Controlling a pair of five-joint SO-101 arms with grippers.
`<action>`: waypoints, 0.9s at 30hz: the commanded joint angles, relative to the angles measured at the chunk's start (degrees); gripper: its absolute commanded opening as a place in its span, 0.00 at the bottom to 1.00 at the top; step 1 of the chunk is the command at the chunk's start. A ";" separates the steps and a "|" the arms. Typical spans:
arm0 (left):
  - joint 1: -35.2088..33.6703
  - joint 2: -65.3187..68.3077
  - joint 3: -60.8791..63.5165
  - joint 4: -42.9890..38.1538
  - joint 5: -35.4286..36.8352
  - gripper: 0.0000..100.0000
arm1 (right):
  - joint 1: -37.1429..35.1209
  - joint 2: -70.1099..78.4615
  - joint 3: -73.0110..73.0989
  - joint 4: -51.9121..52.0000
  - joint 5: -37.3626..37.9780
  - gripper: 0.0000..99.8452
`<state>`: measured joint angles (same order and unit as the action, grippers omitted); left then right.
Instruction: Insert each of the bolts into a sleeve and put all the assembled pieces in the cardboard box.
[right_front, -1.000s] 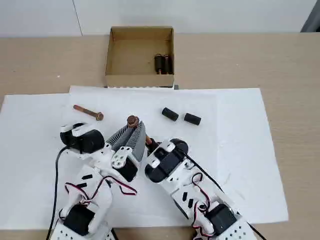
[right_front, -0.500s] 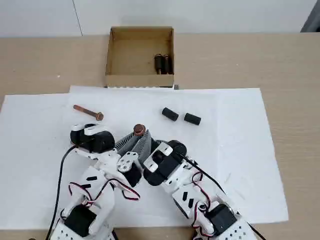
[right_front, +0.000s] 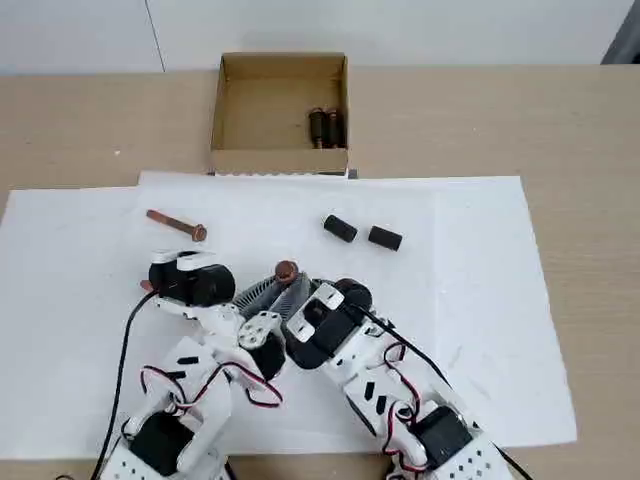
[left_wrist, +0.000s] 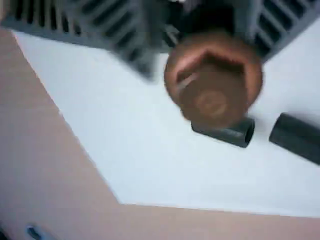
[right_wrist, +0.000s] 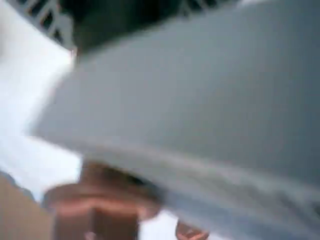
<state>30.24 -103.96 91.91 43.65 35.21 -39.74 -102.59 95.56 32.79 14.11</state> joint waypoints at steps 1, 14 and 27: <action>1.76 0.00 0.92 4.04 -2.02 0.21 | -0.31 -1.27 0.79 -2.07 0.44 0.00; -6.33 0.00 -1.54 2.37 -13.27 0.22 | -0.31 -1.27 0.79 -1.63 0.35 0.00; -7.30 0.18 -8.66 2.73 -15.30 0.22 | -0.22 -0.92 0.88 -1.54 0.18 0.00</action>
<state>23.21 -103.43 87.60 46.20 20.35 -39.82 -102.95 95.56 32.53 14.11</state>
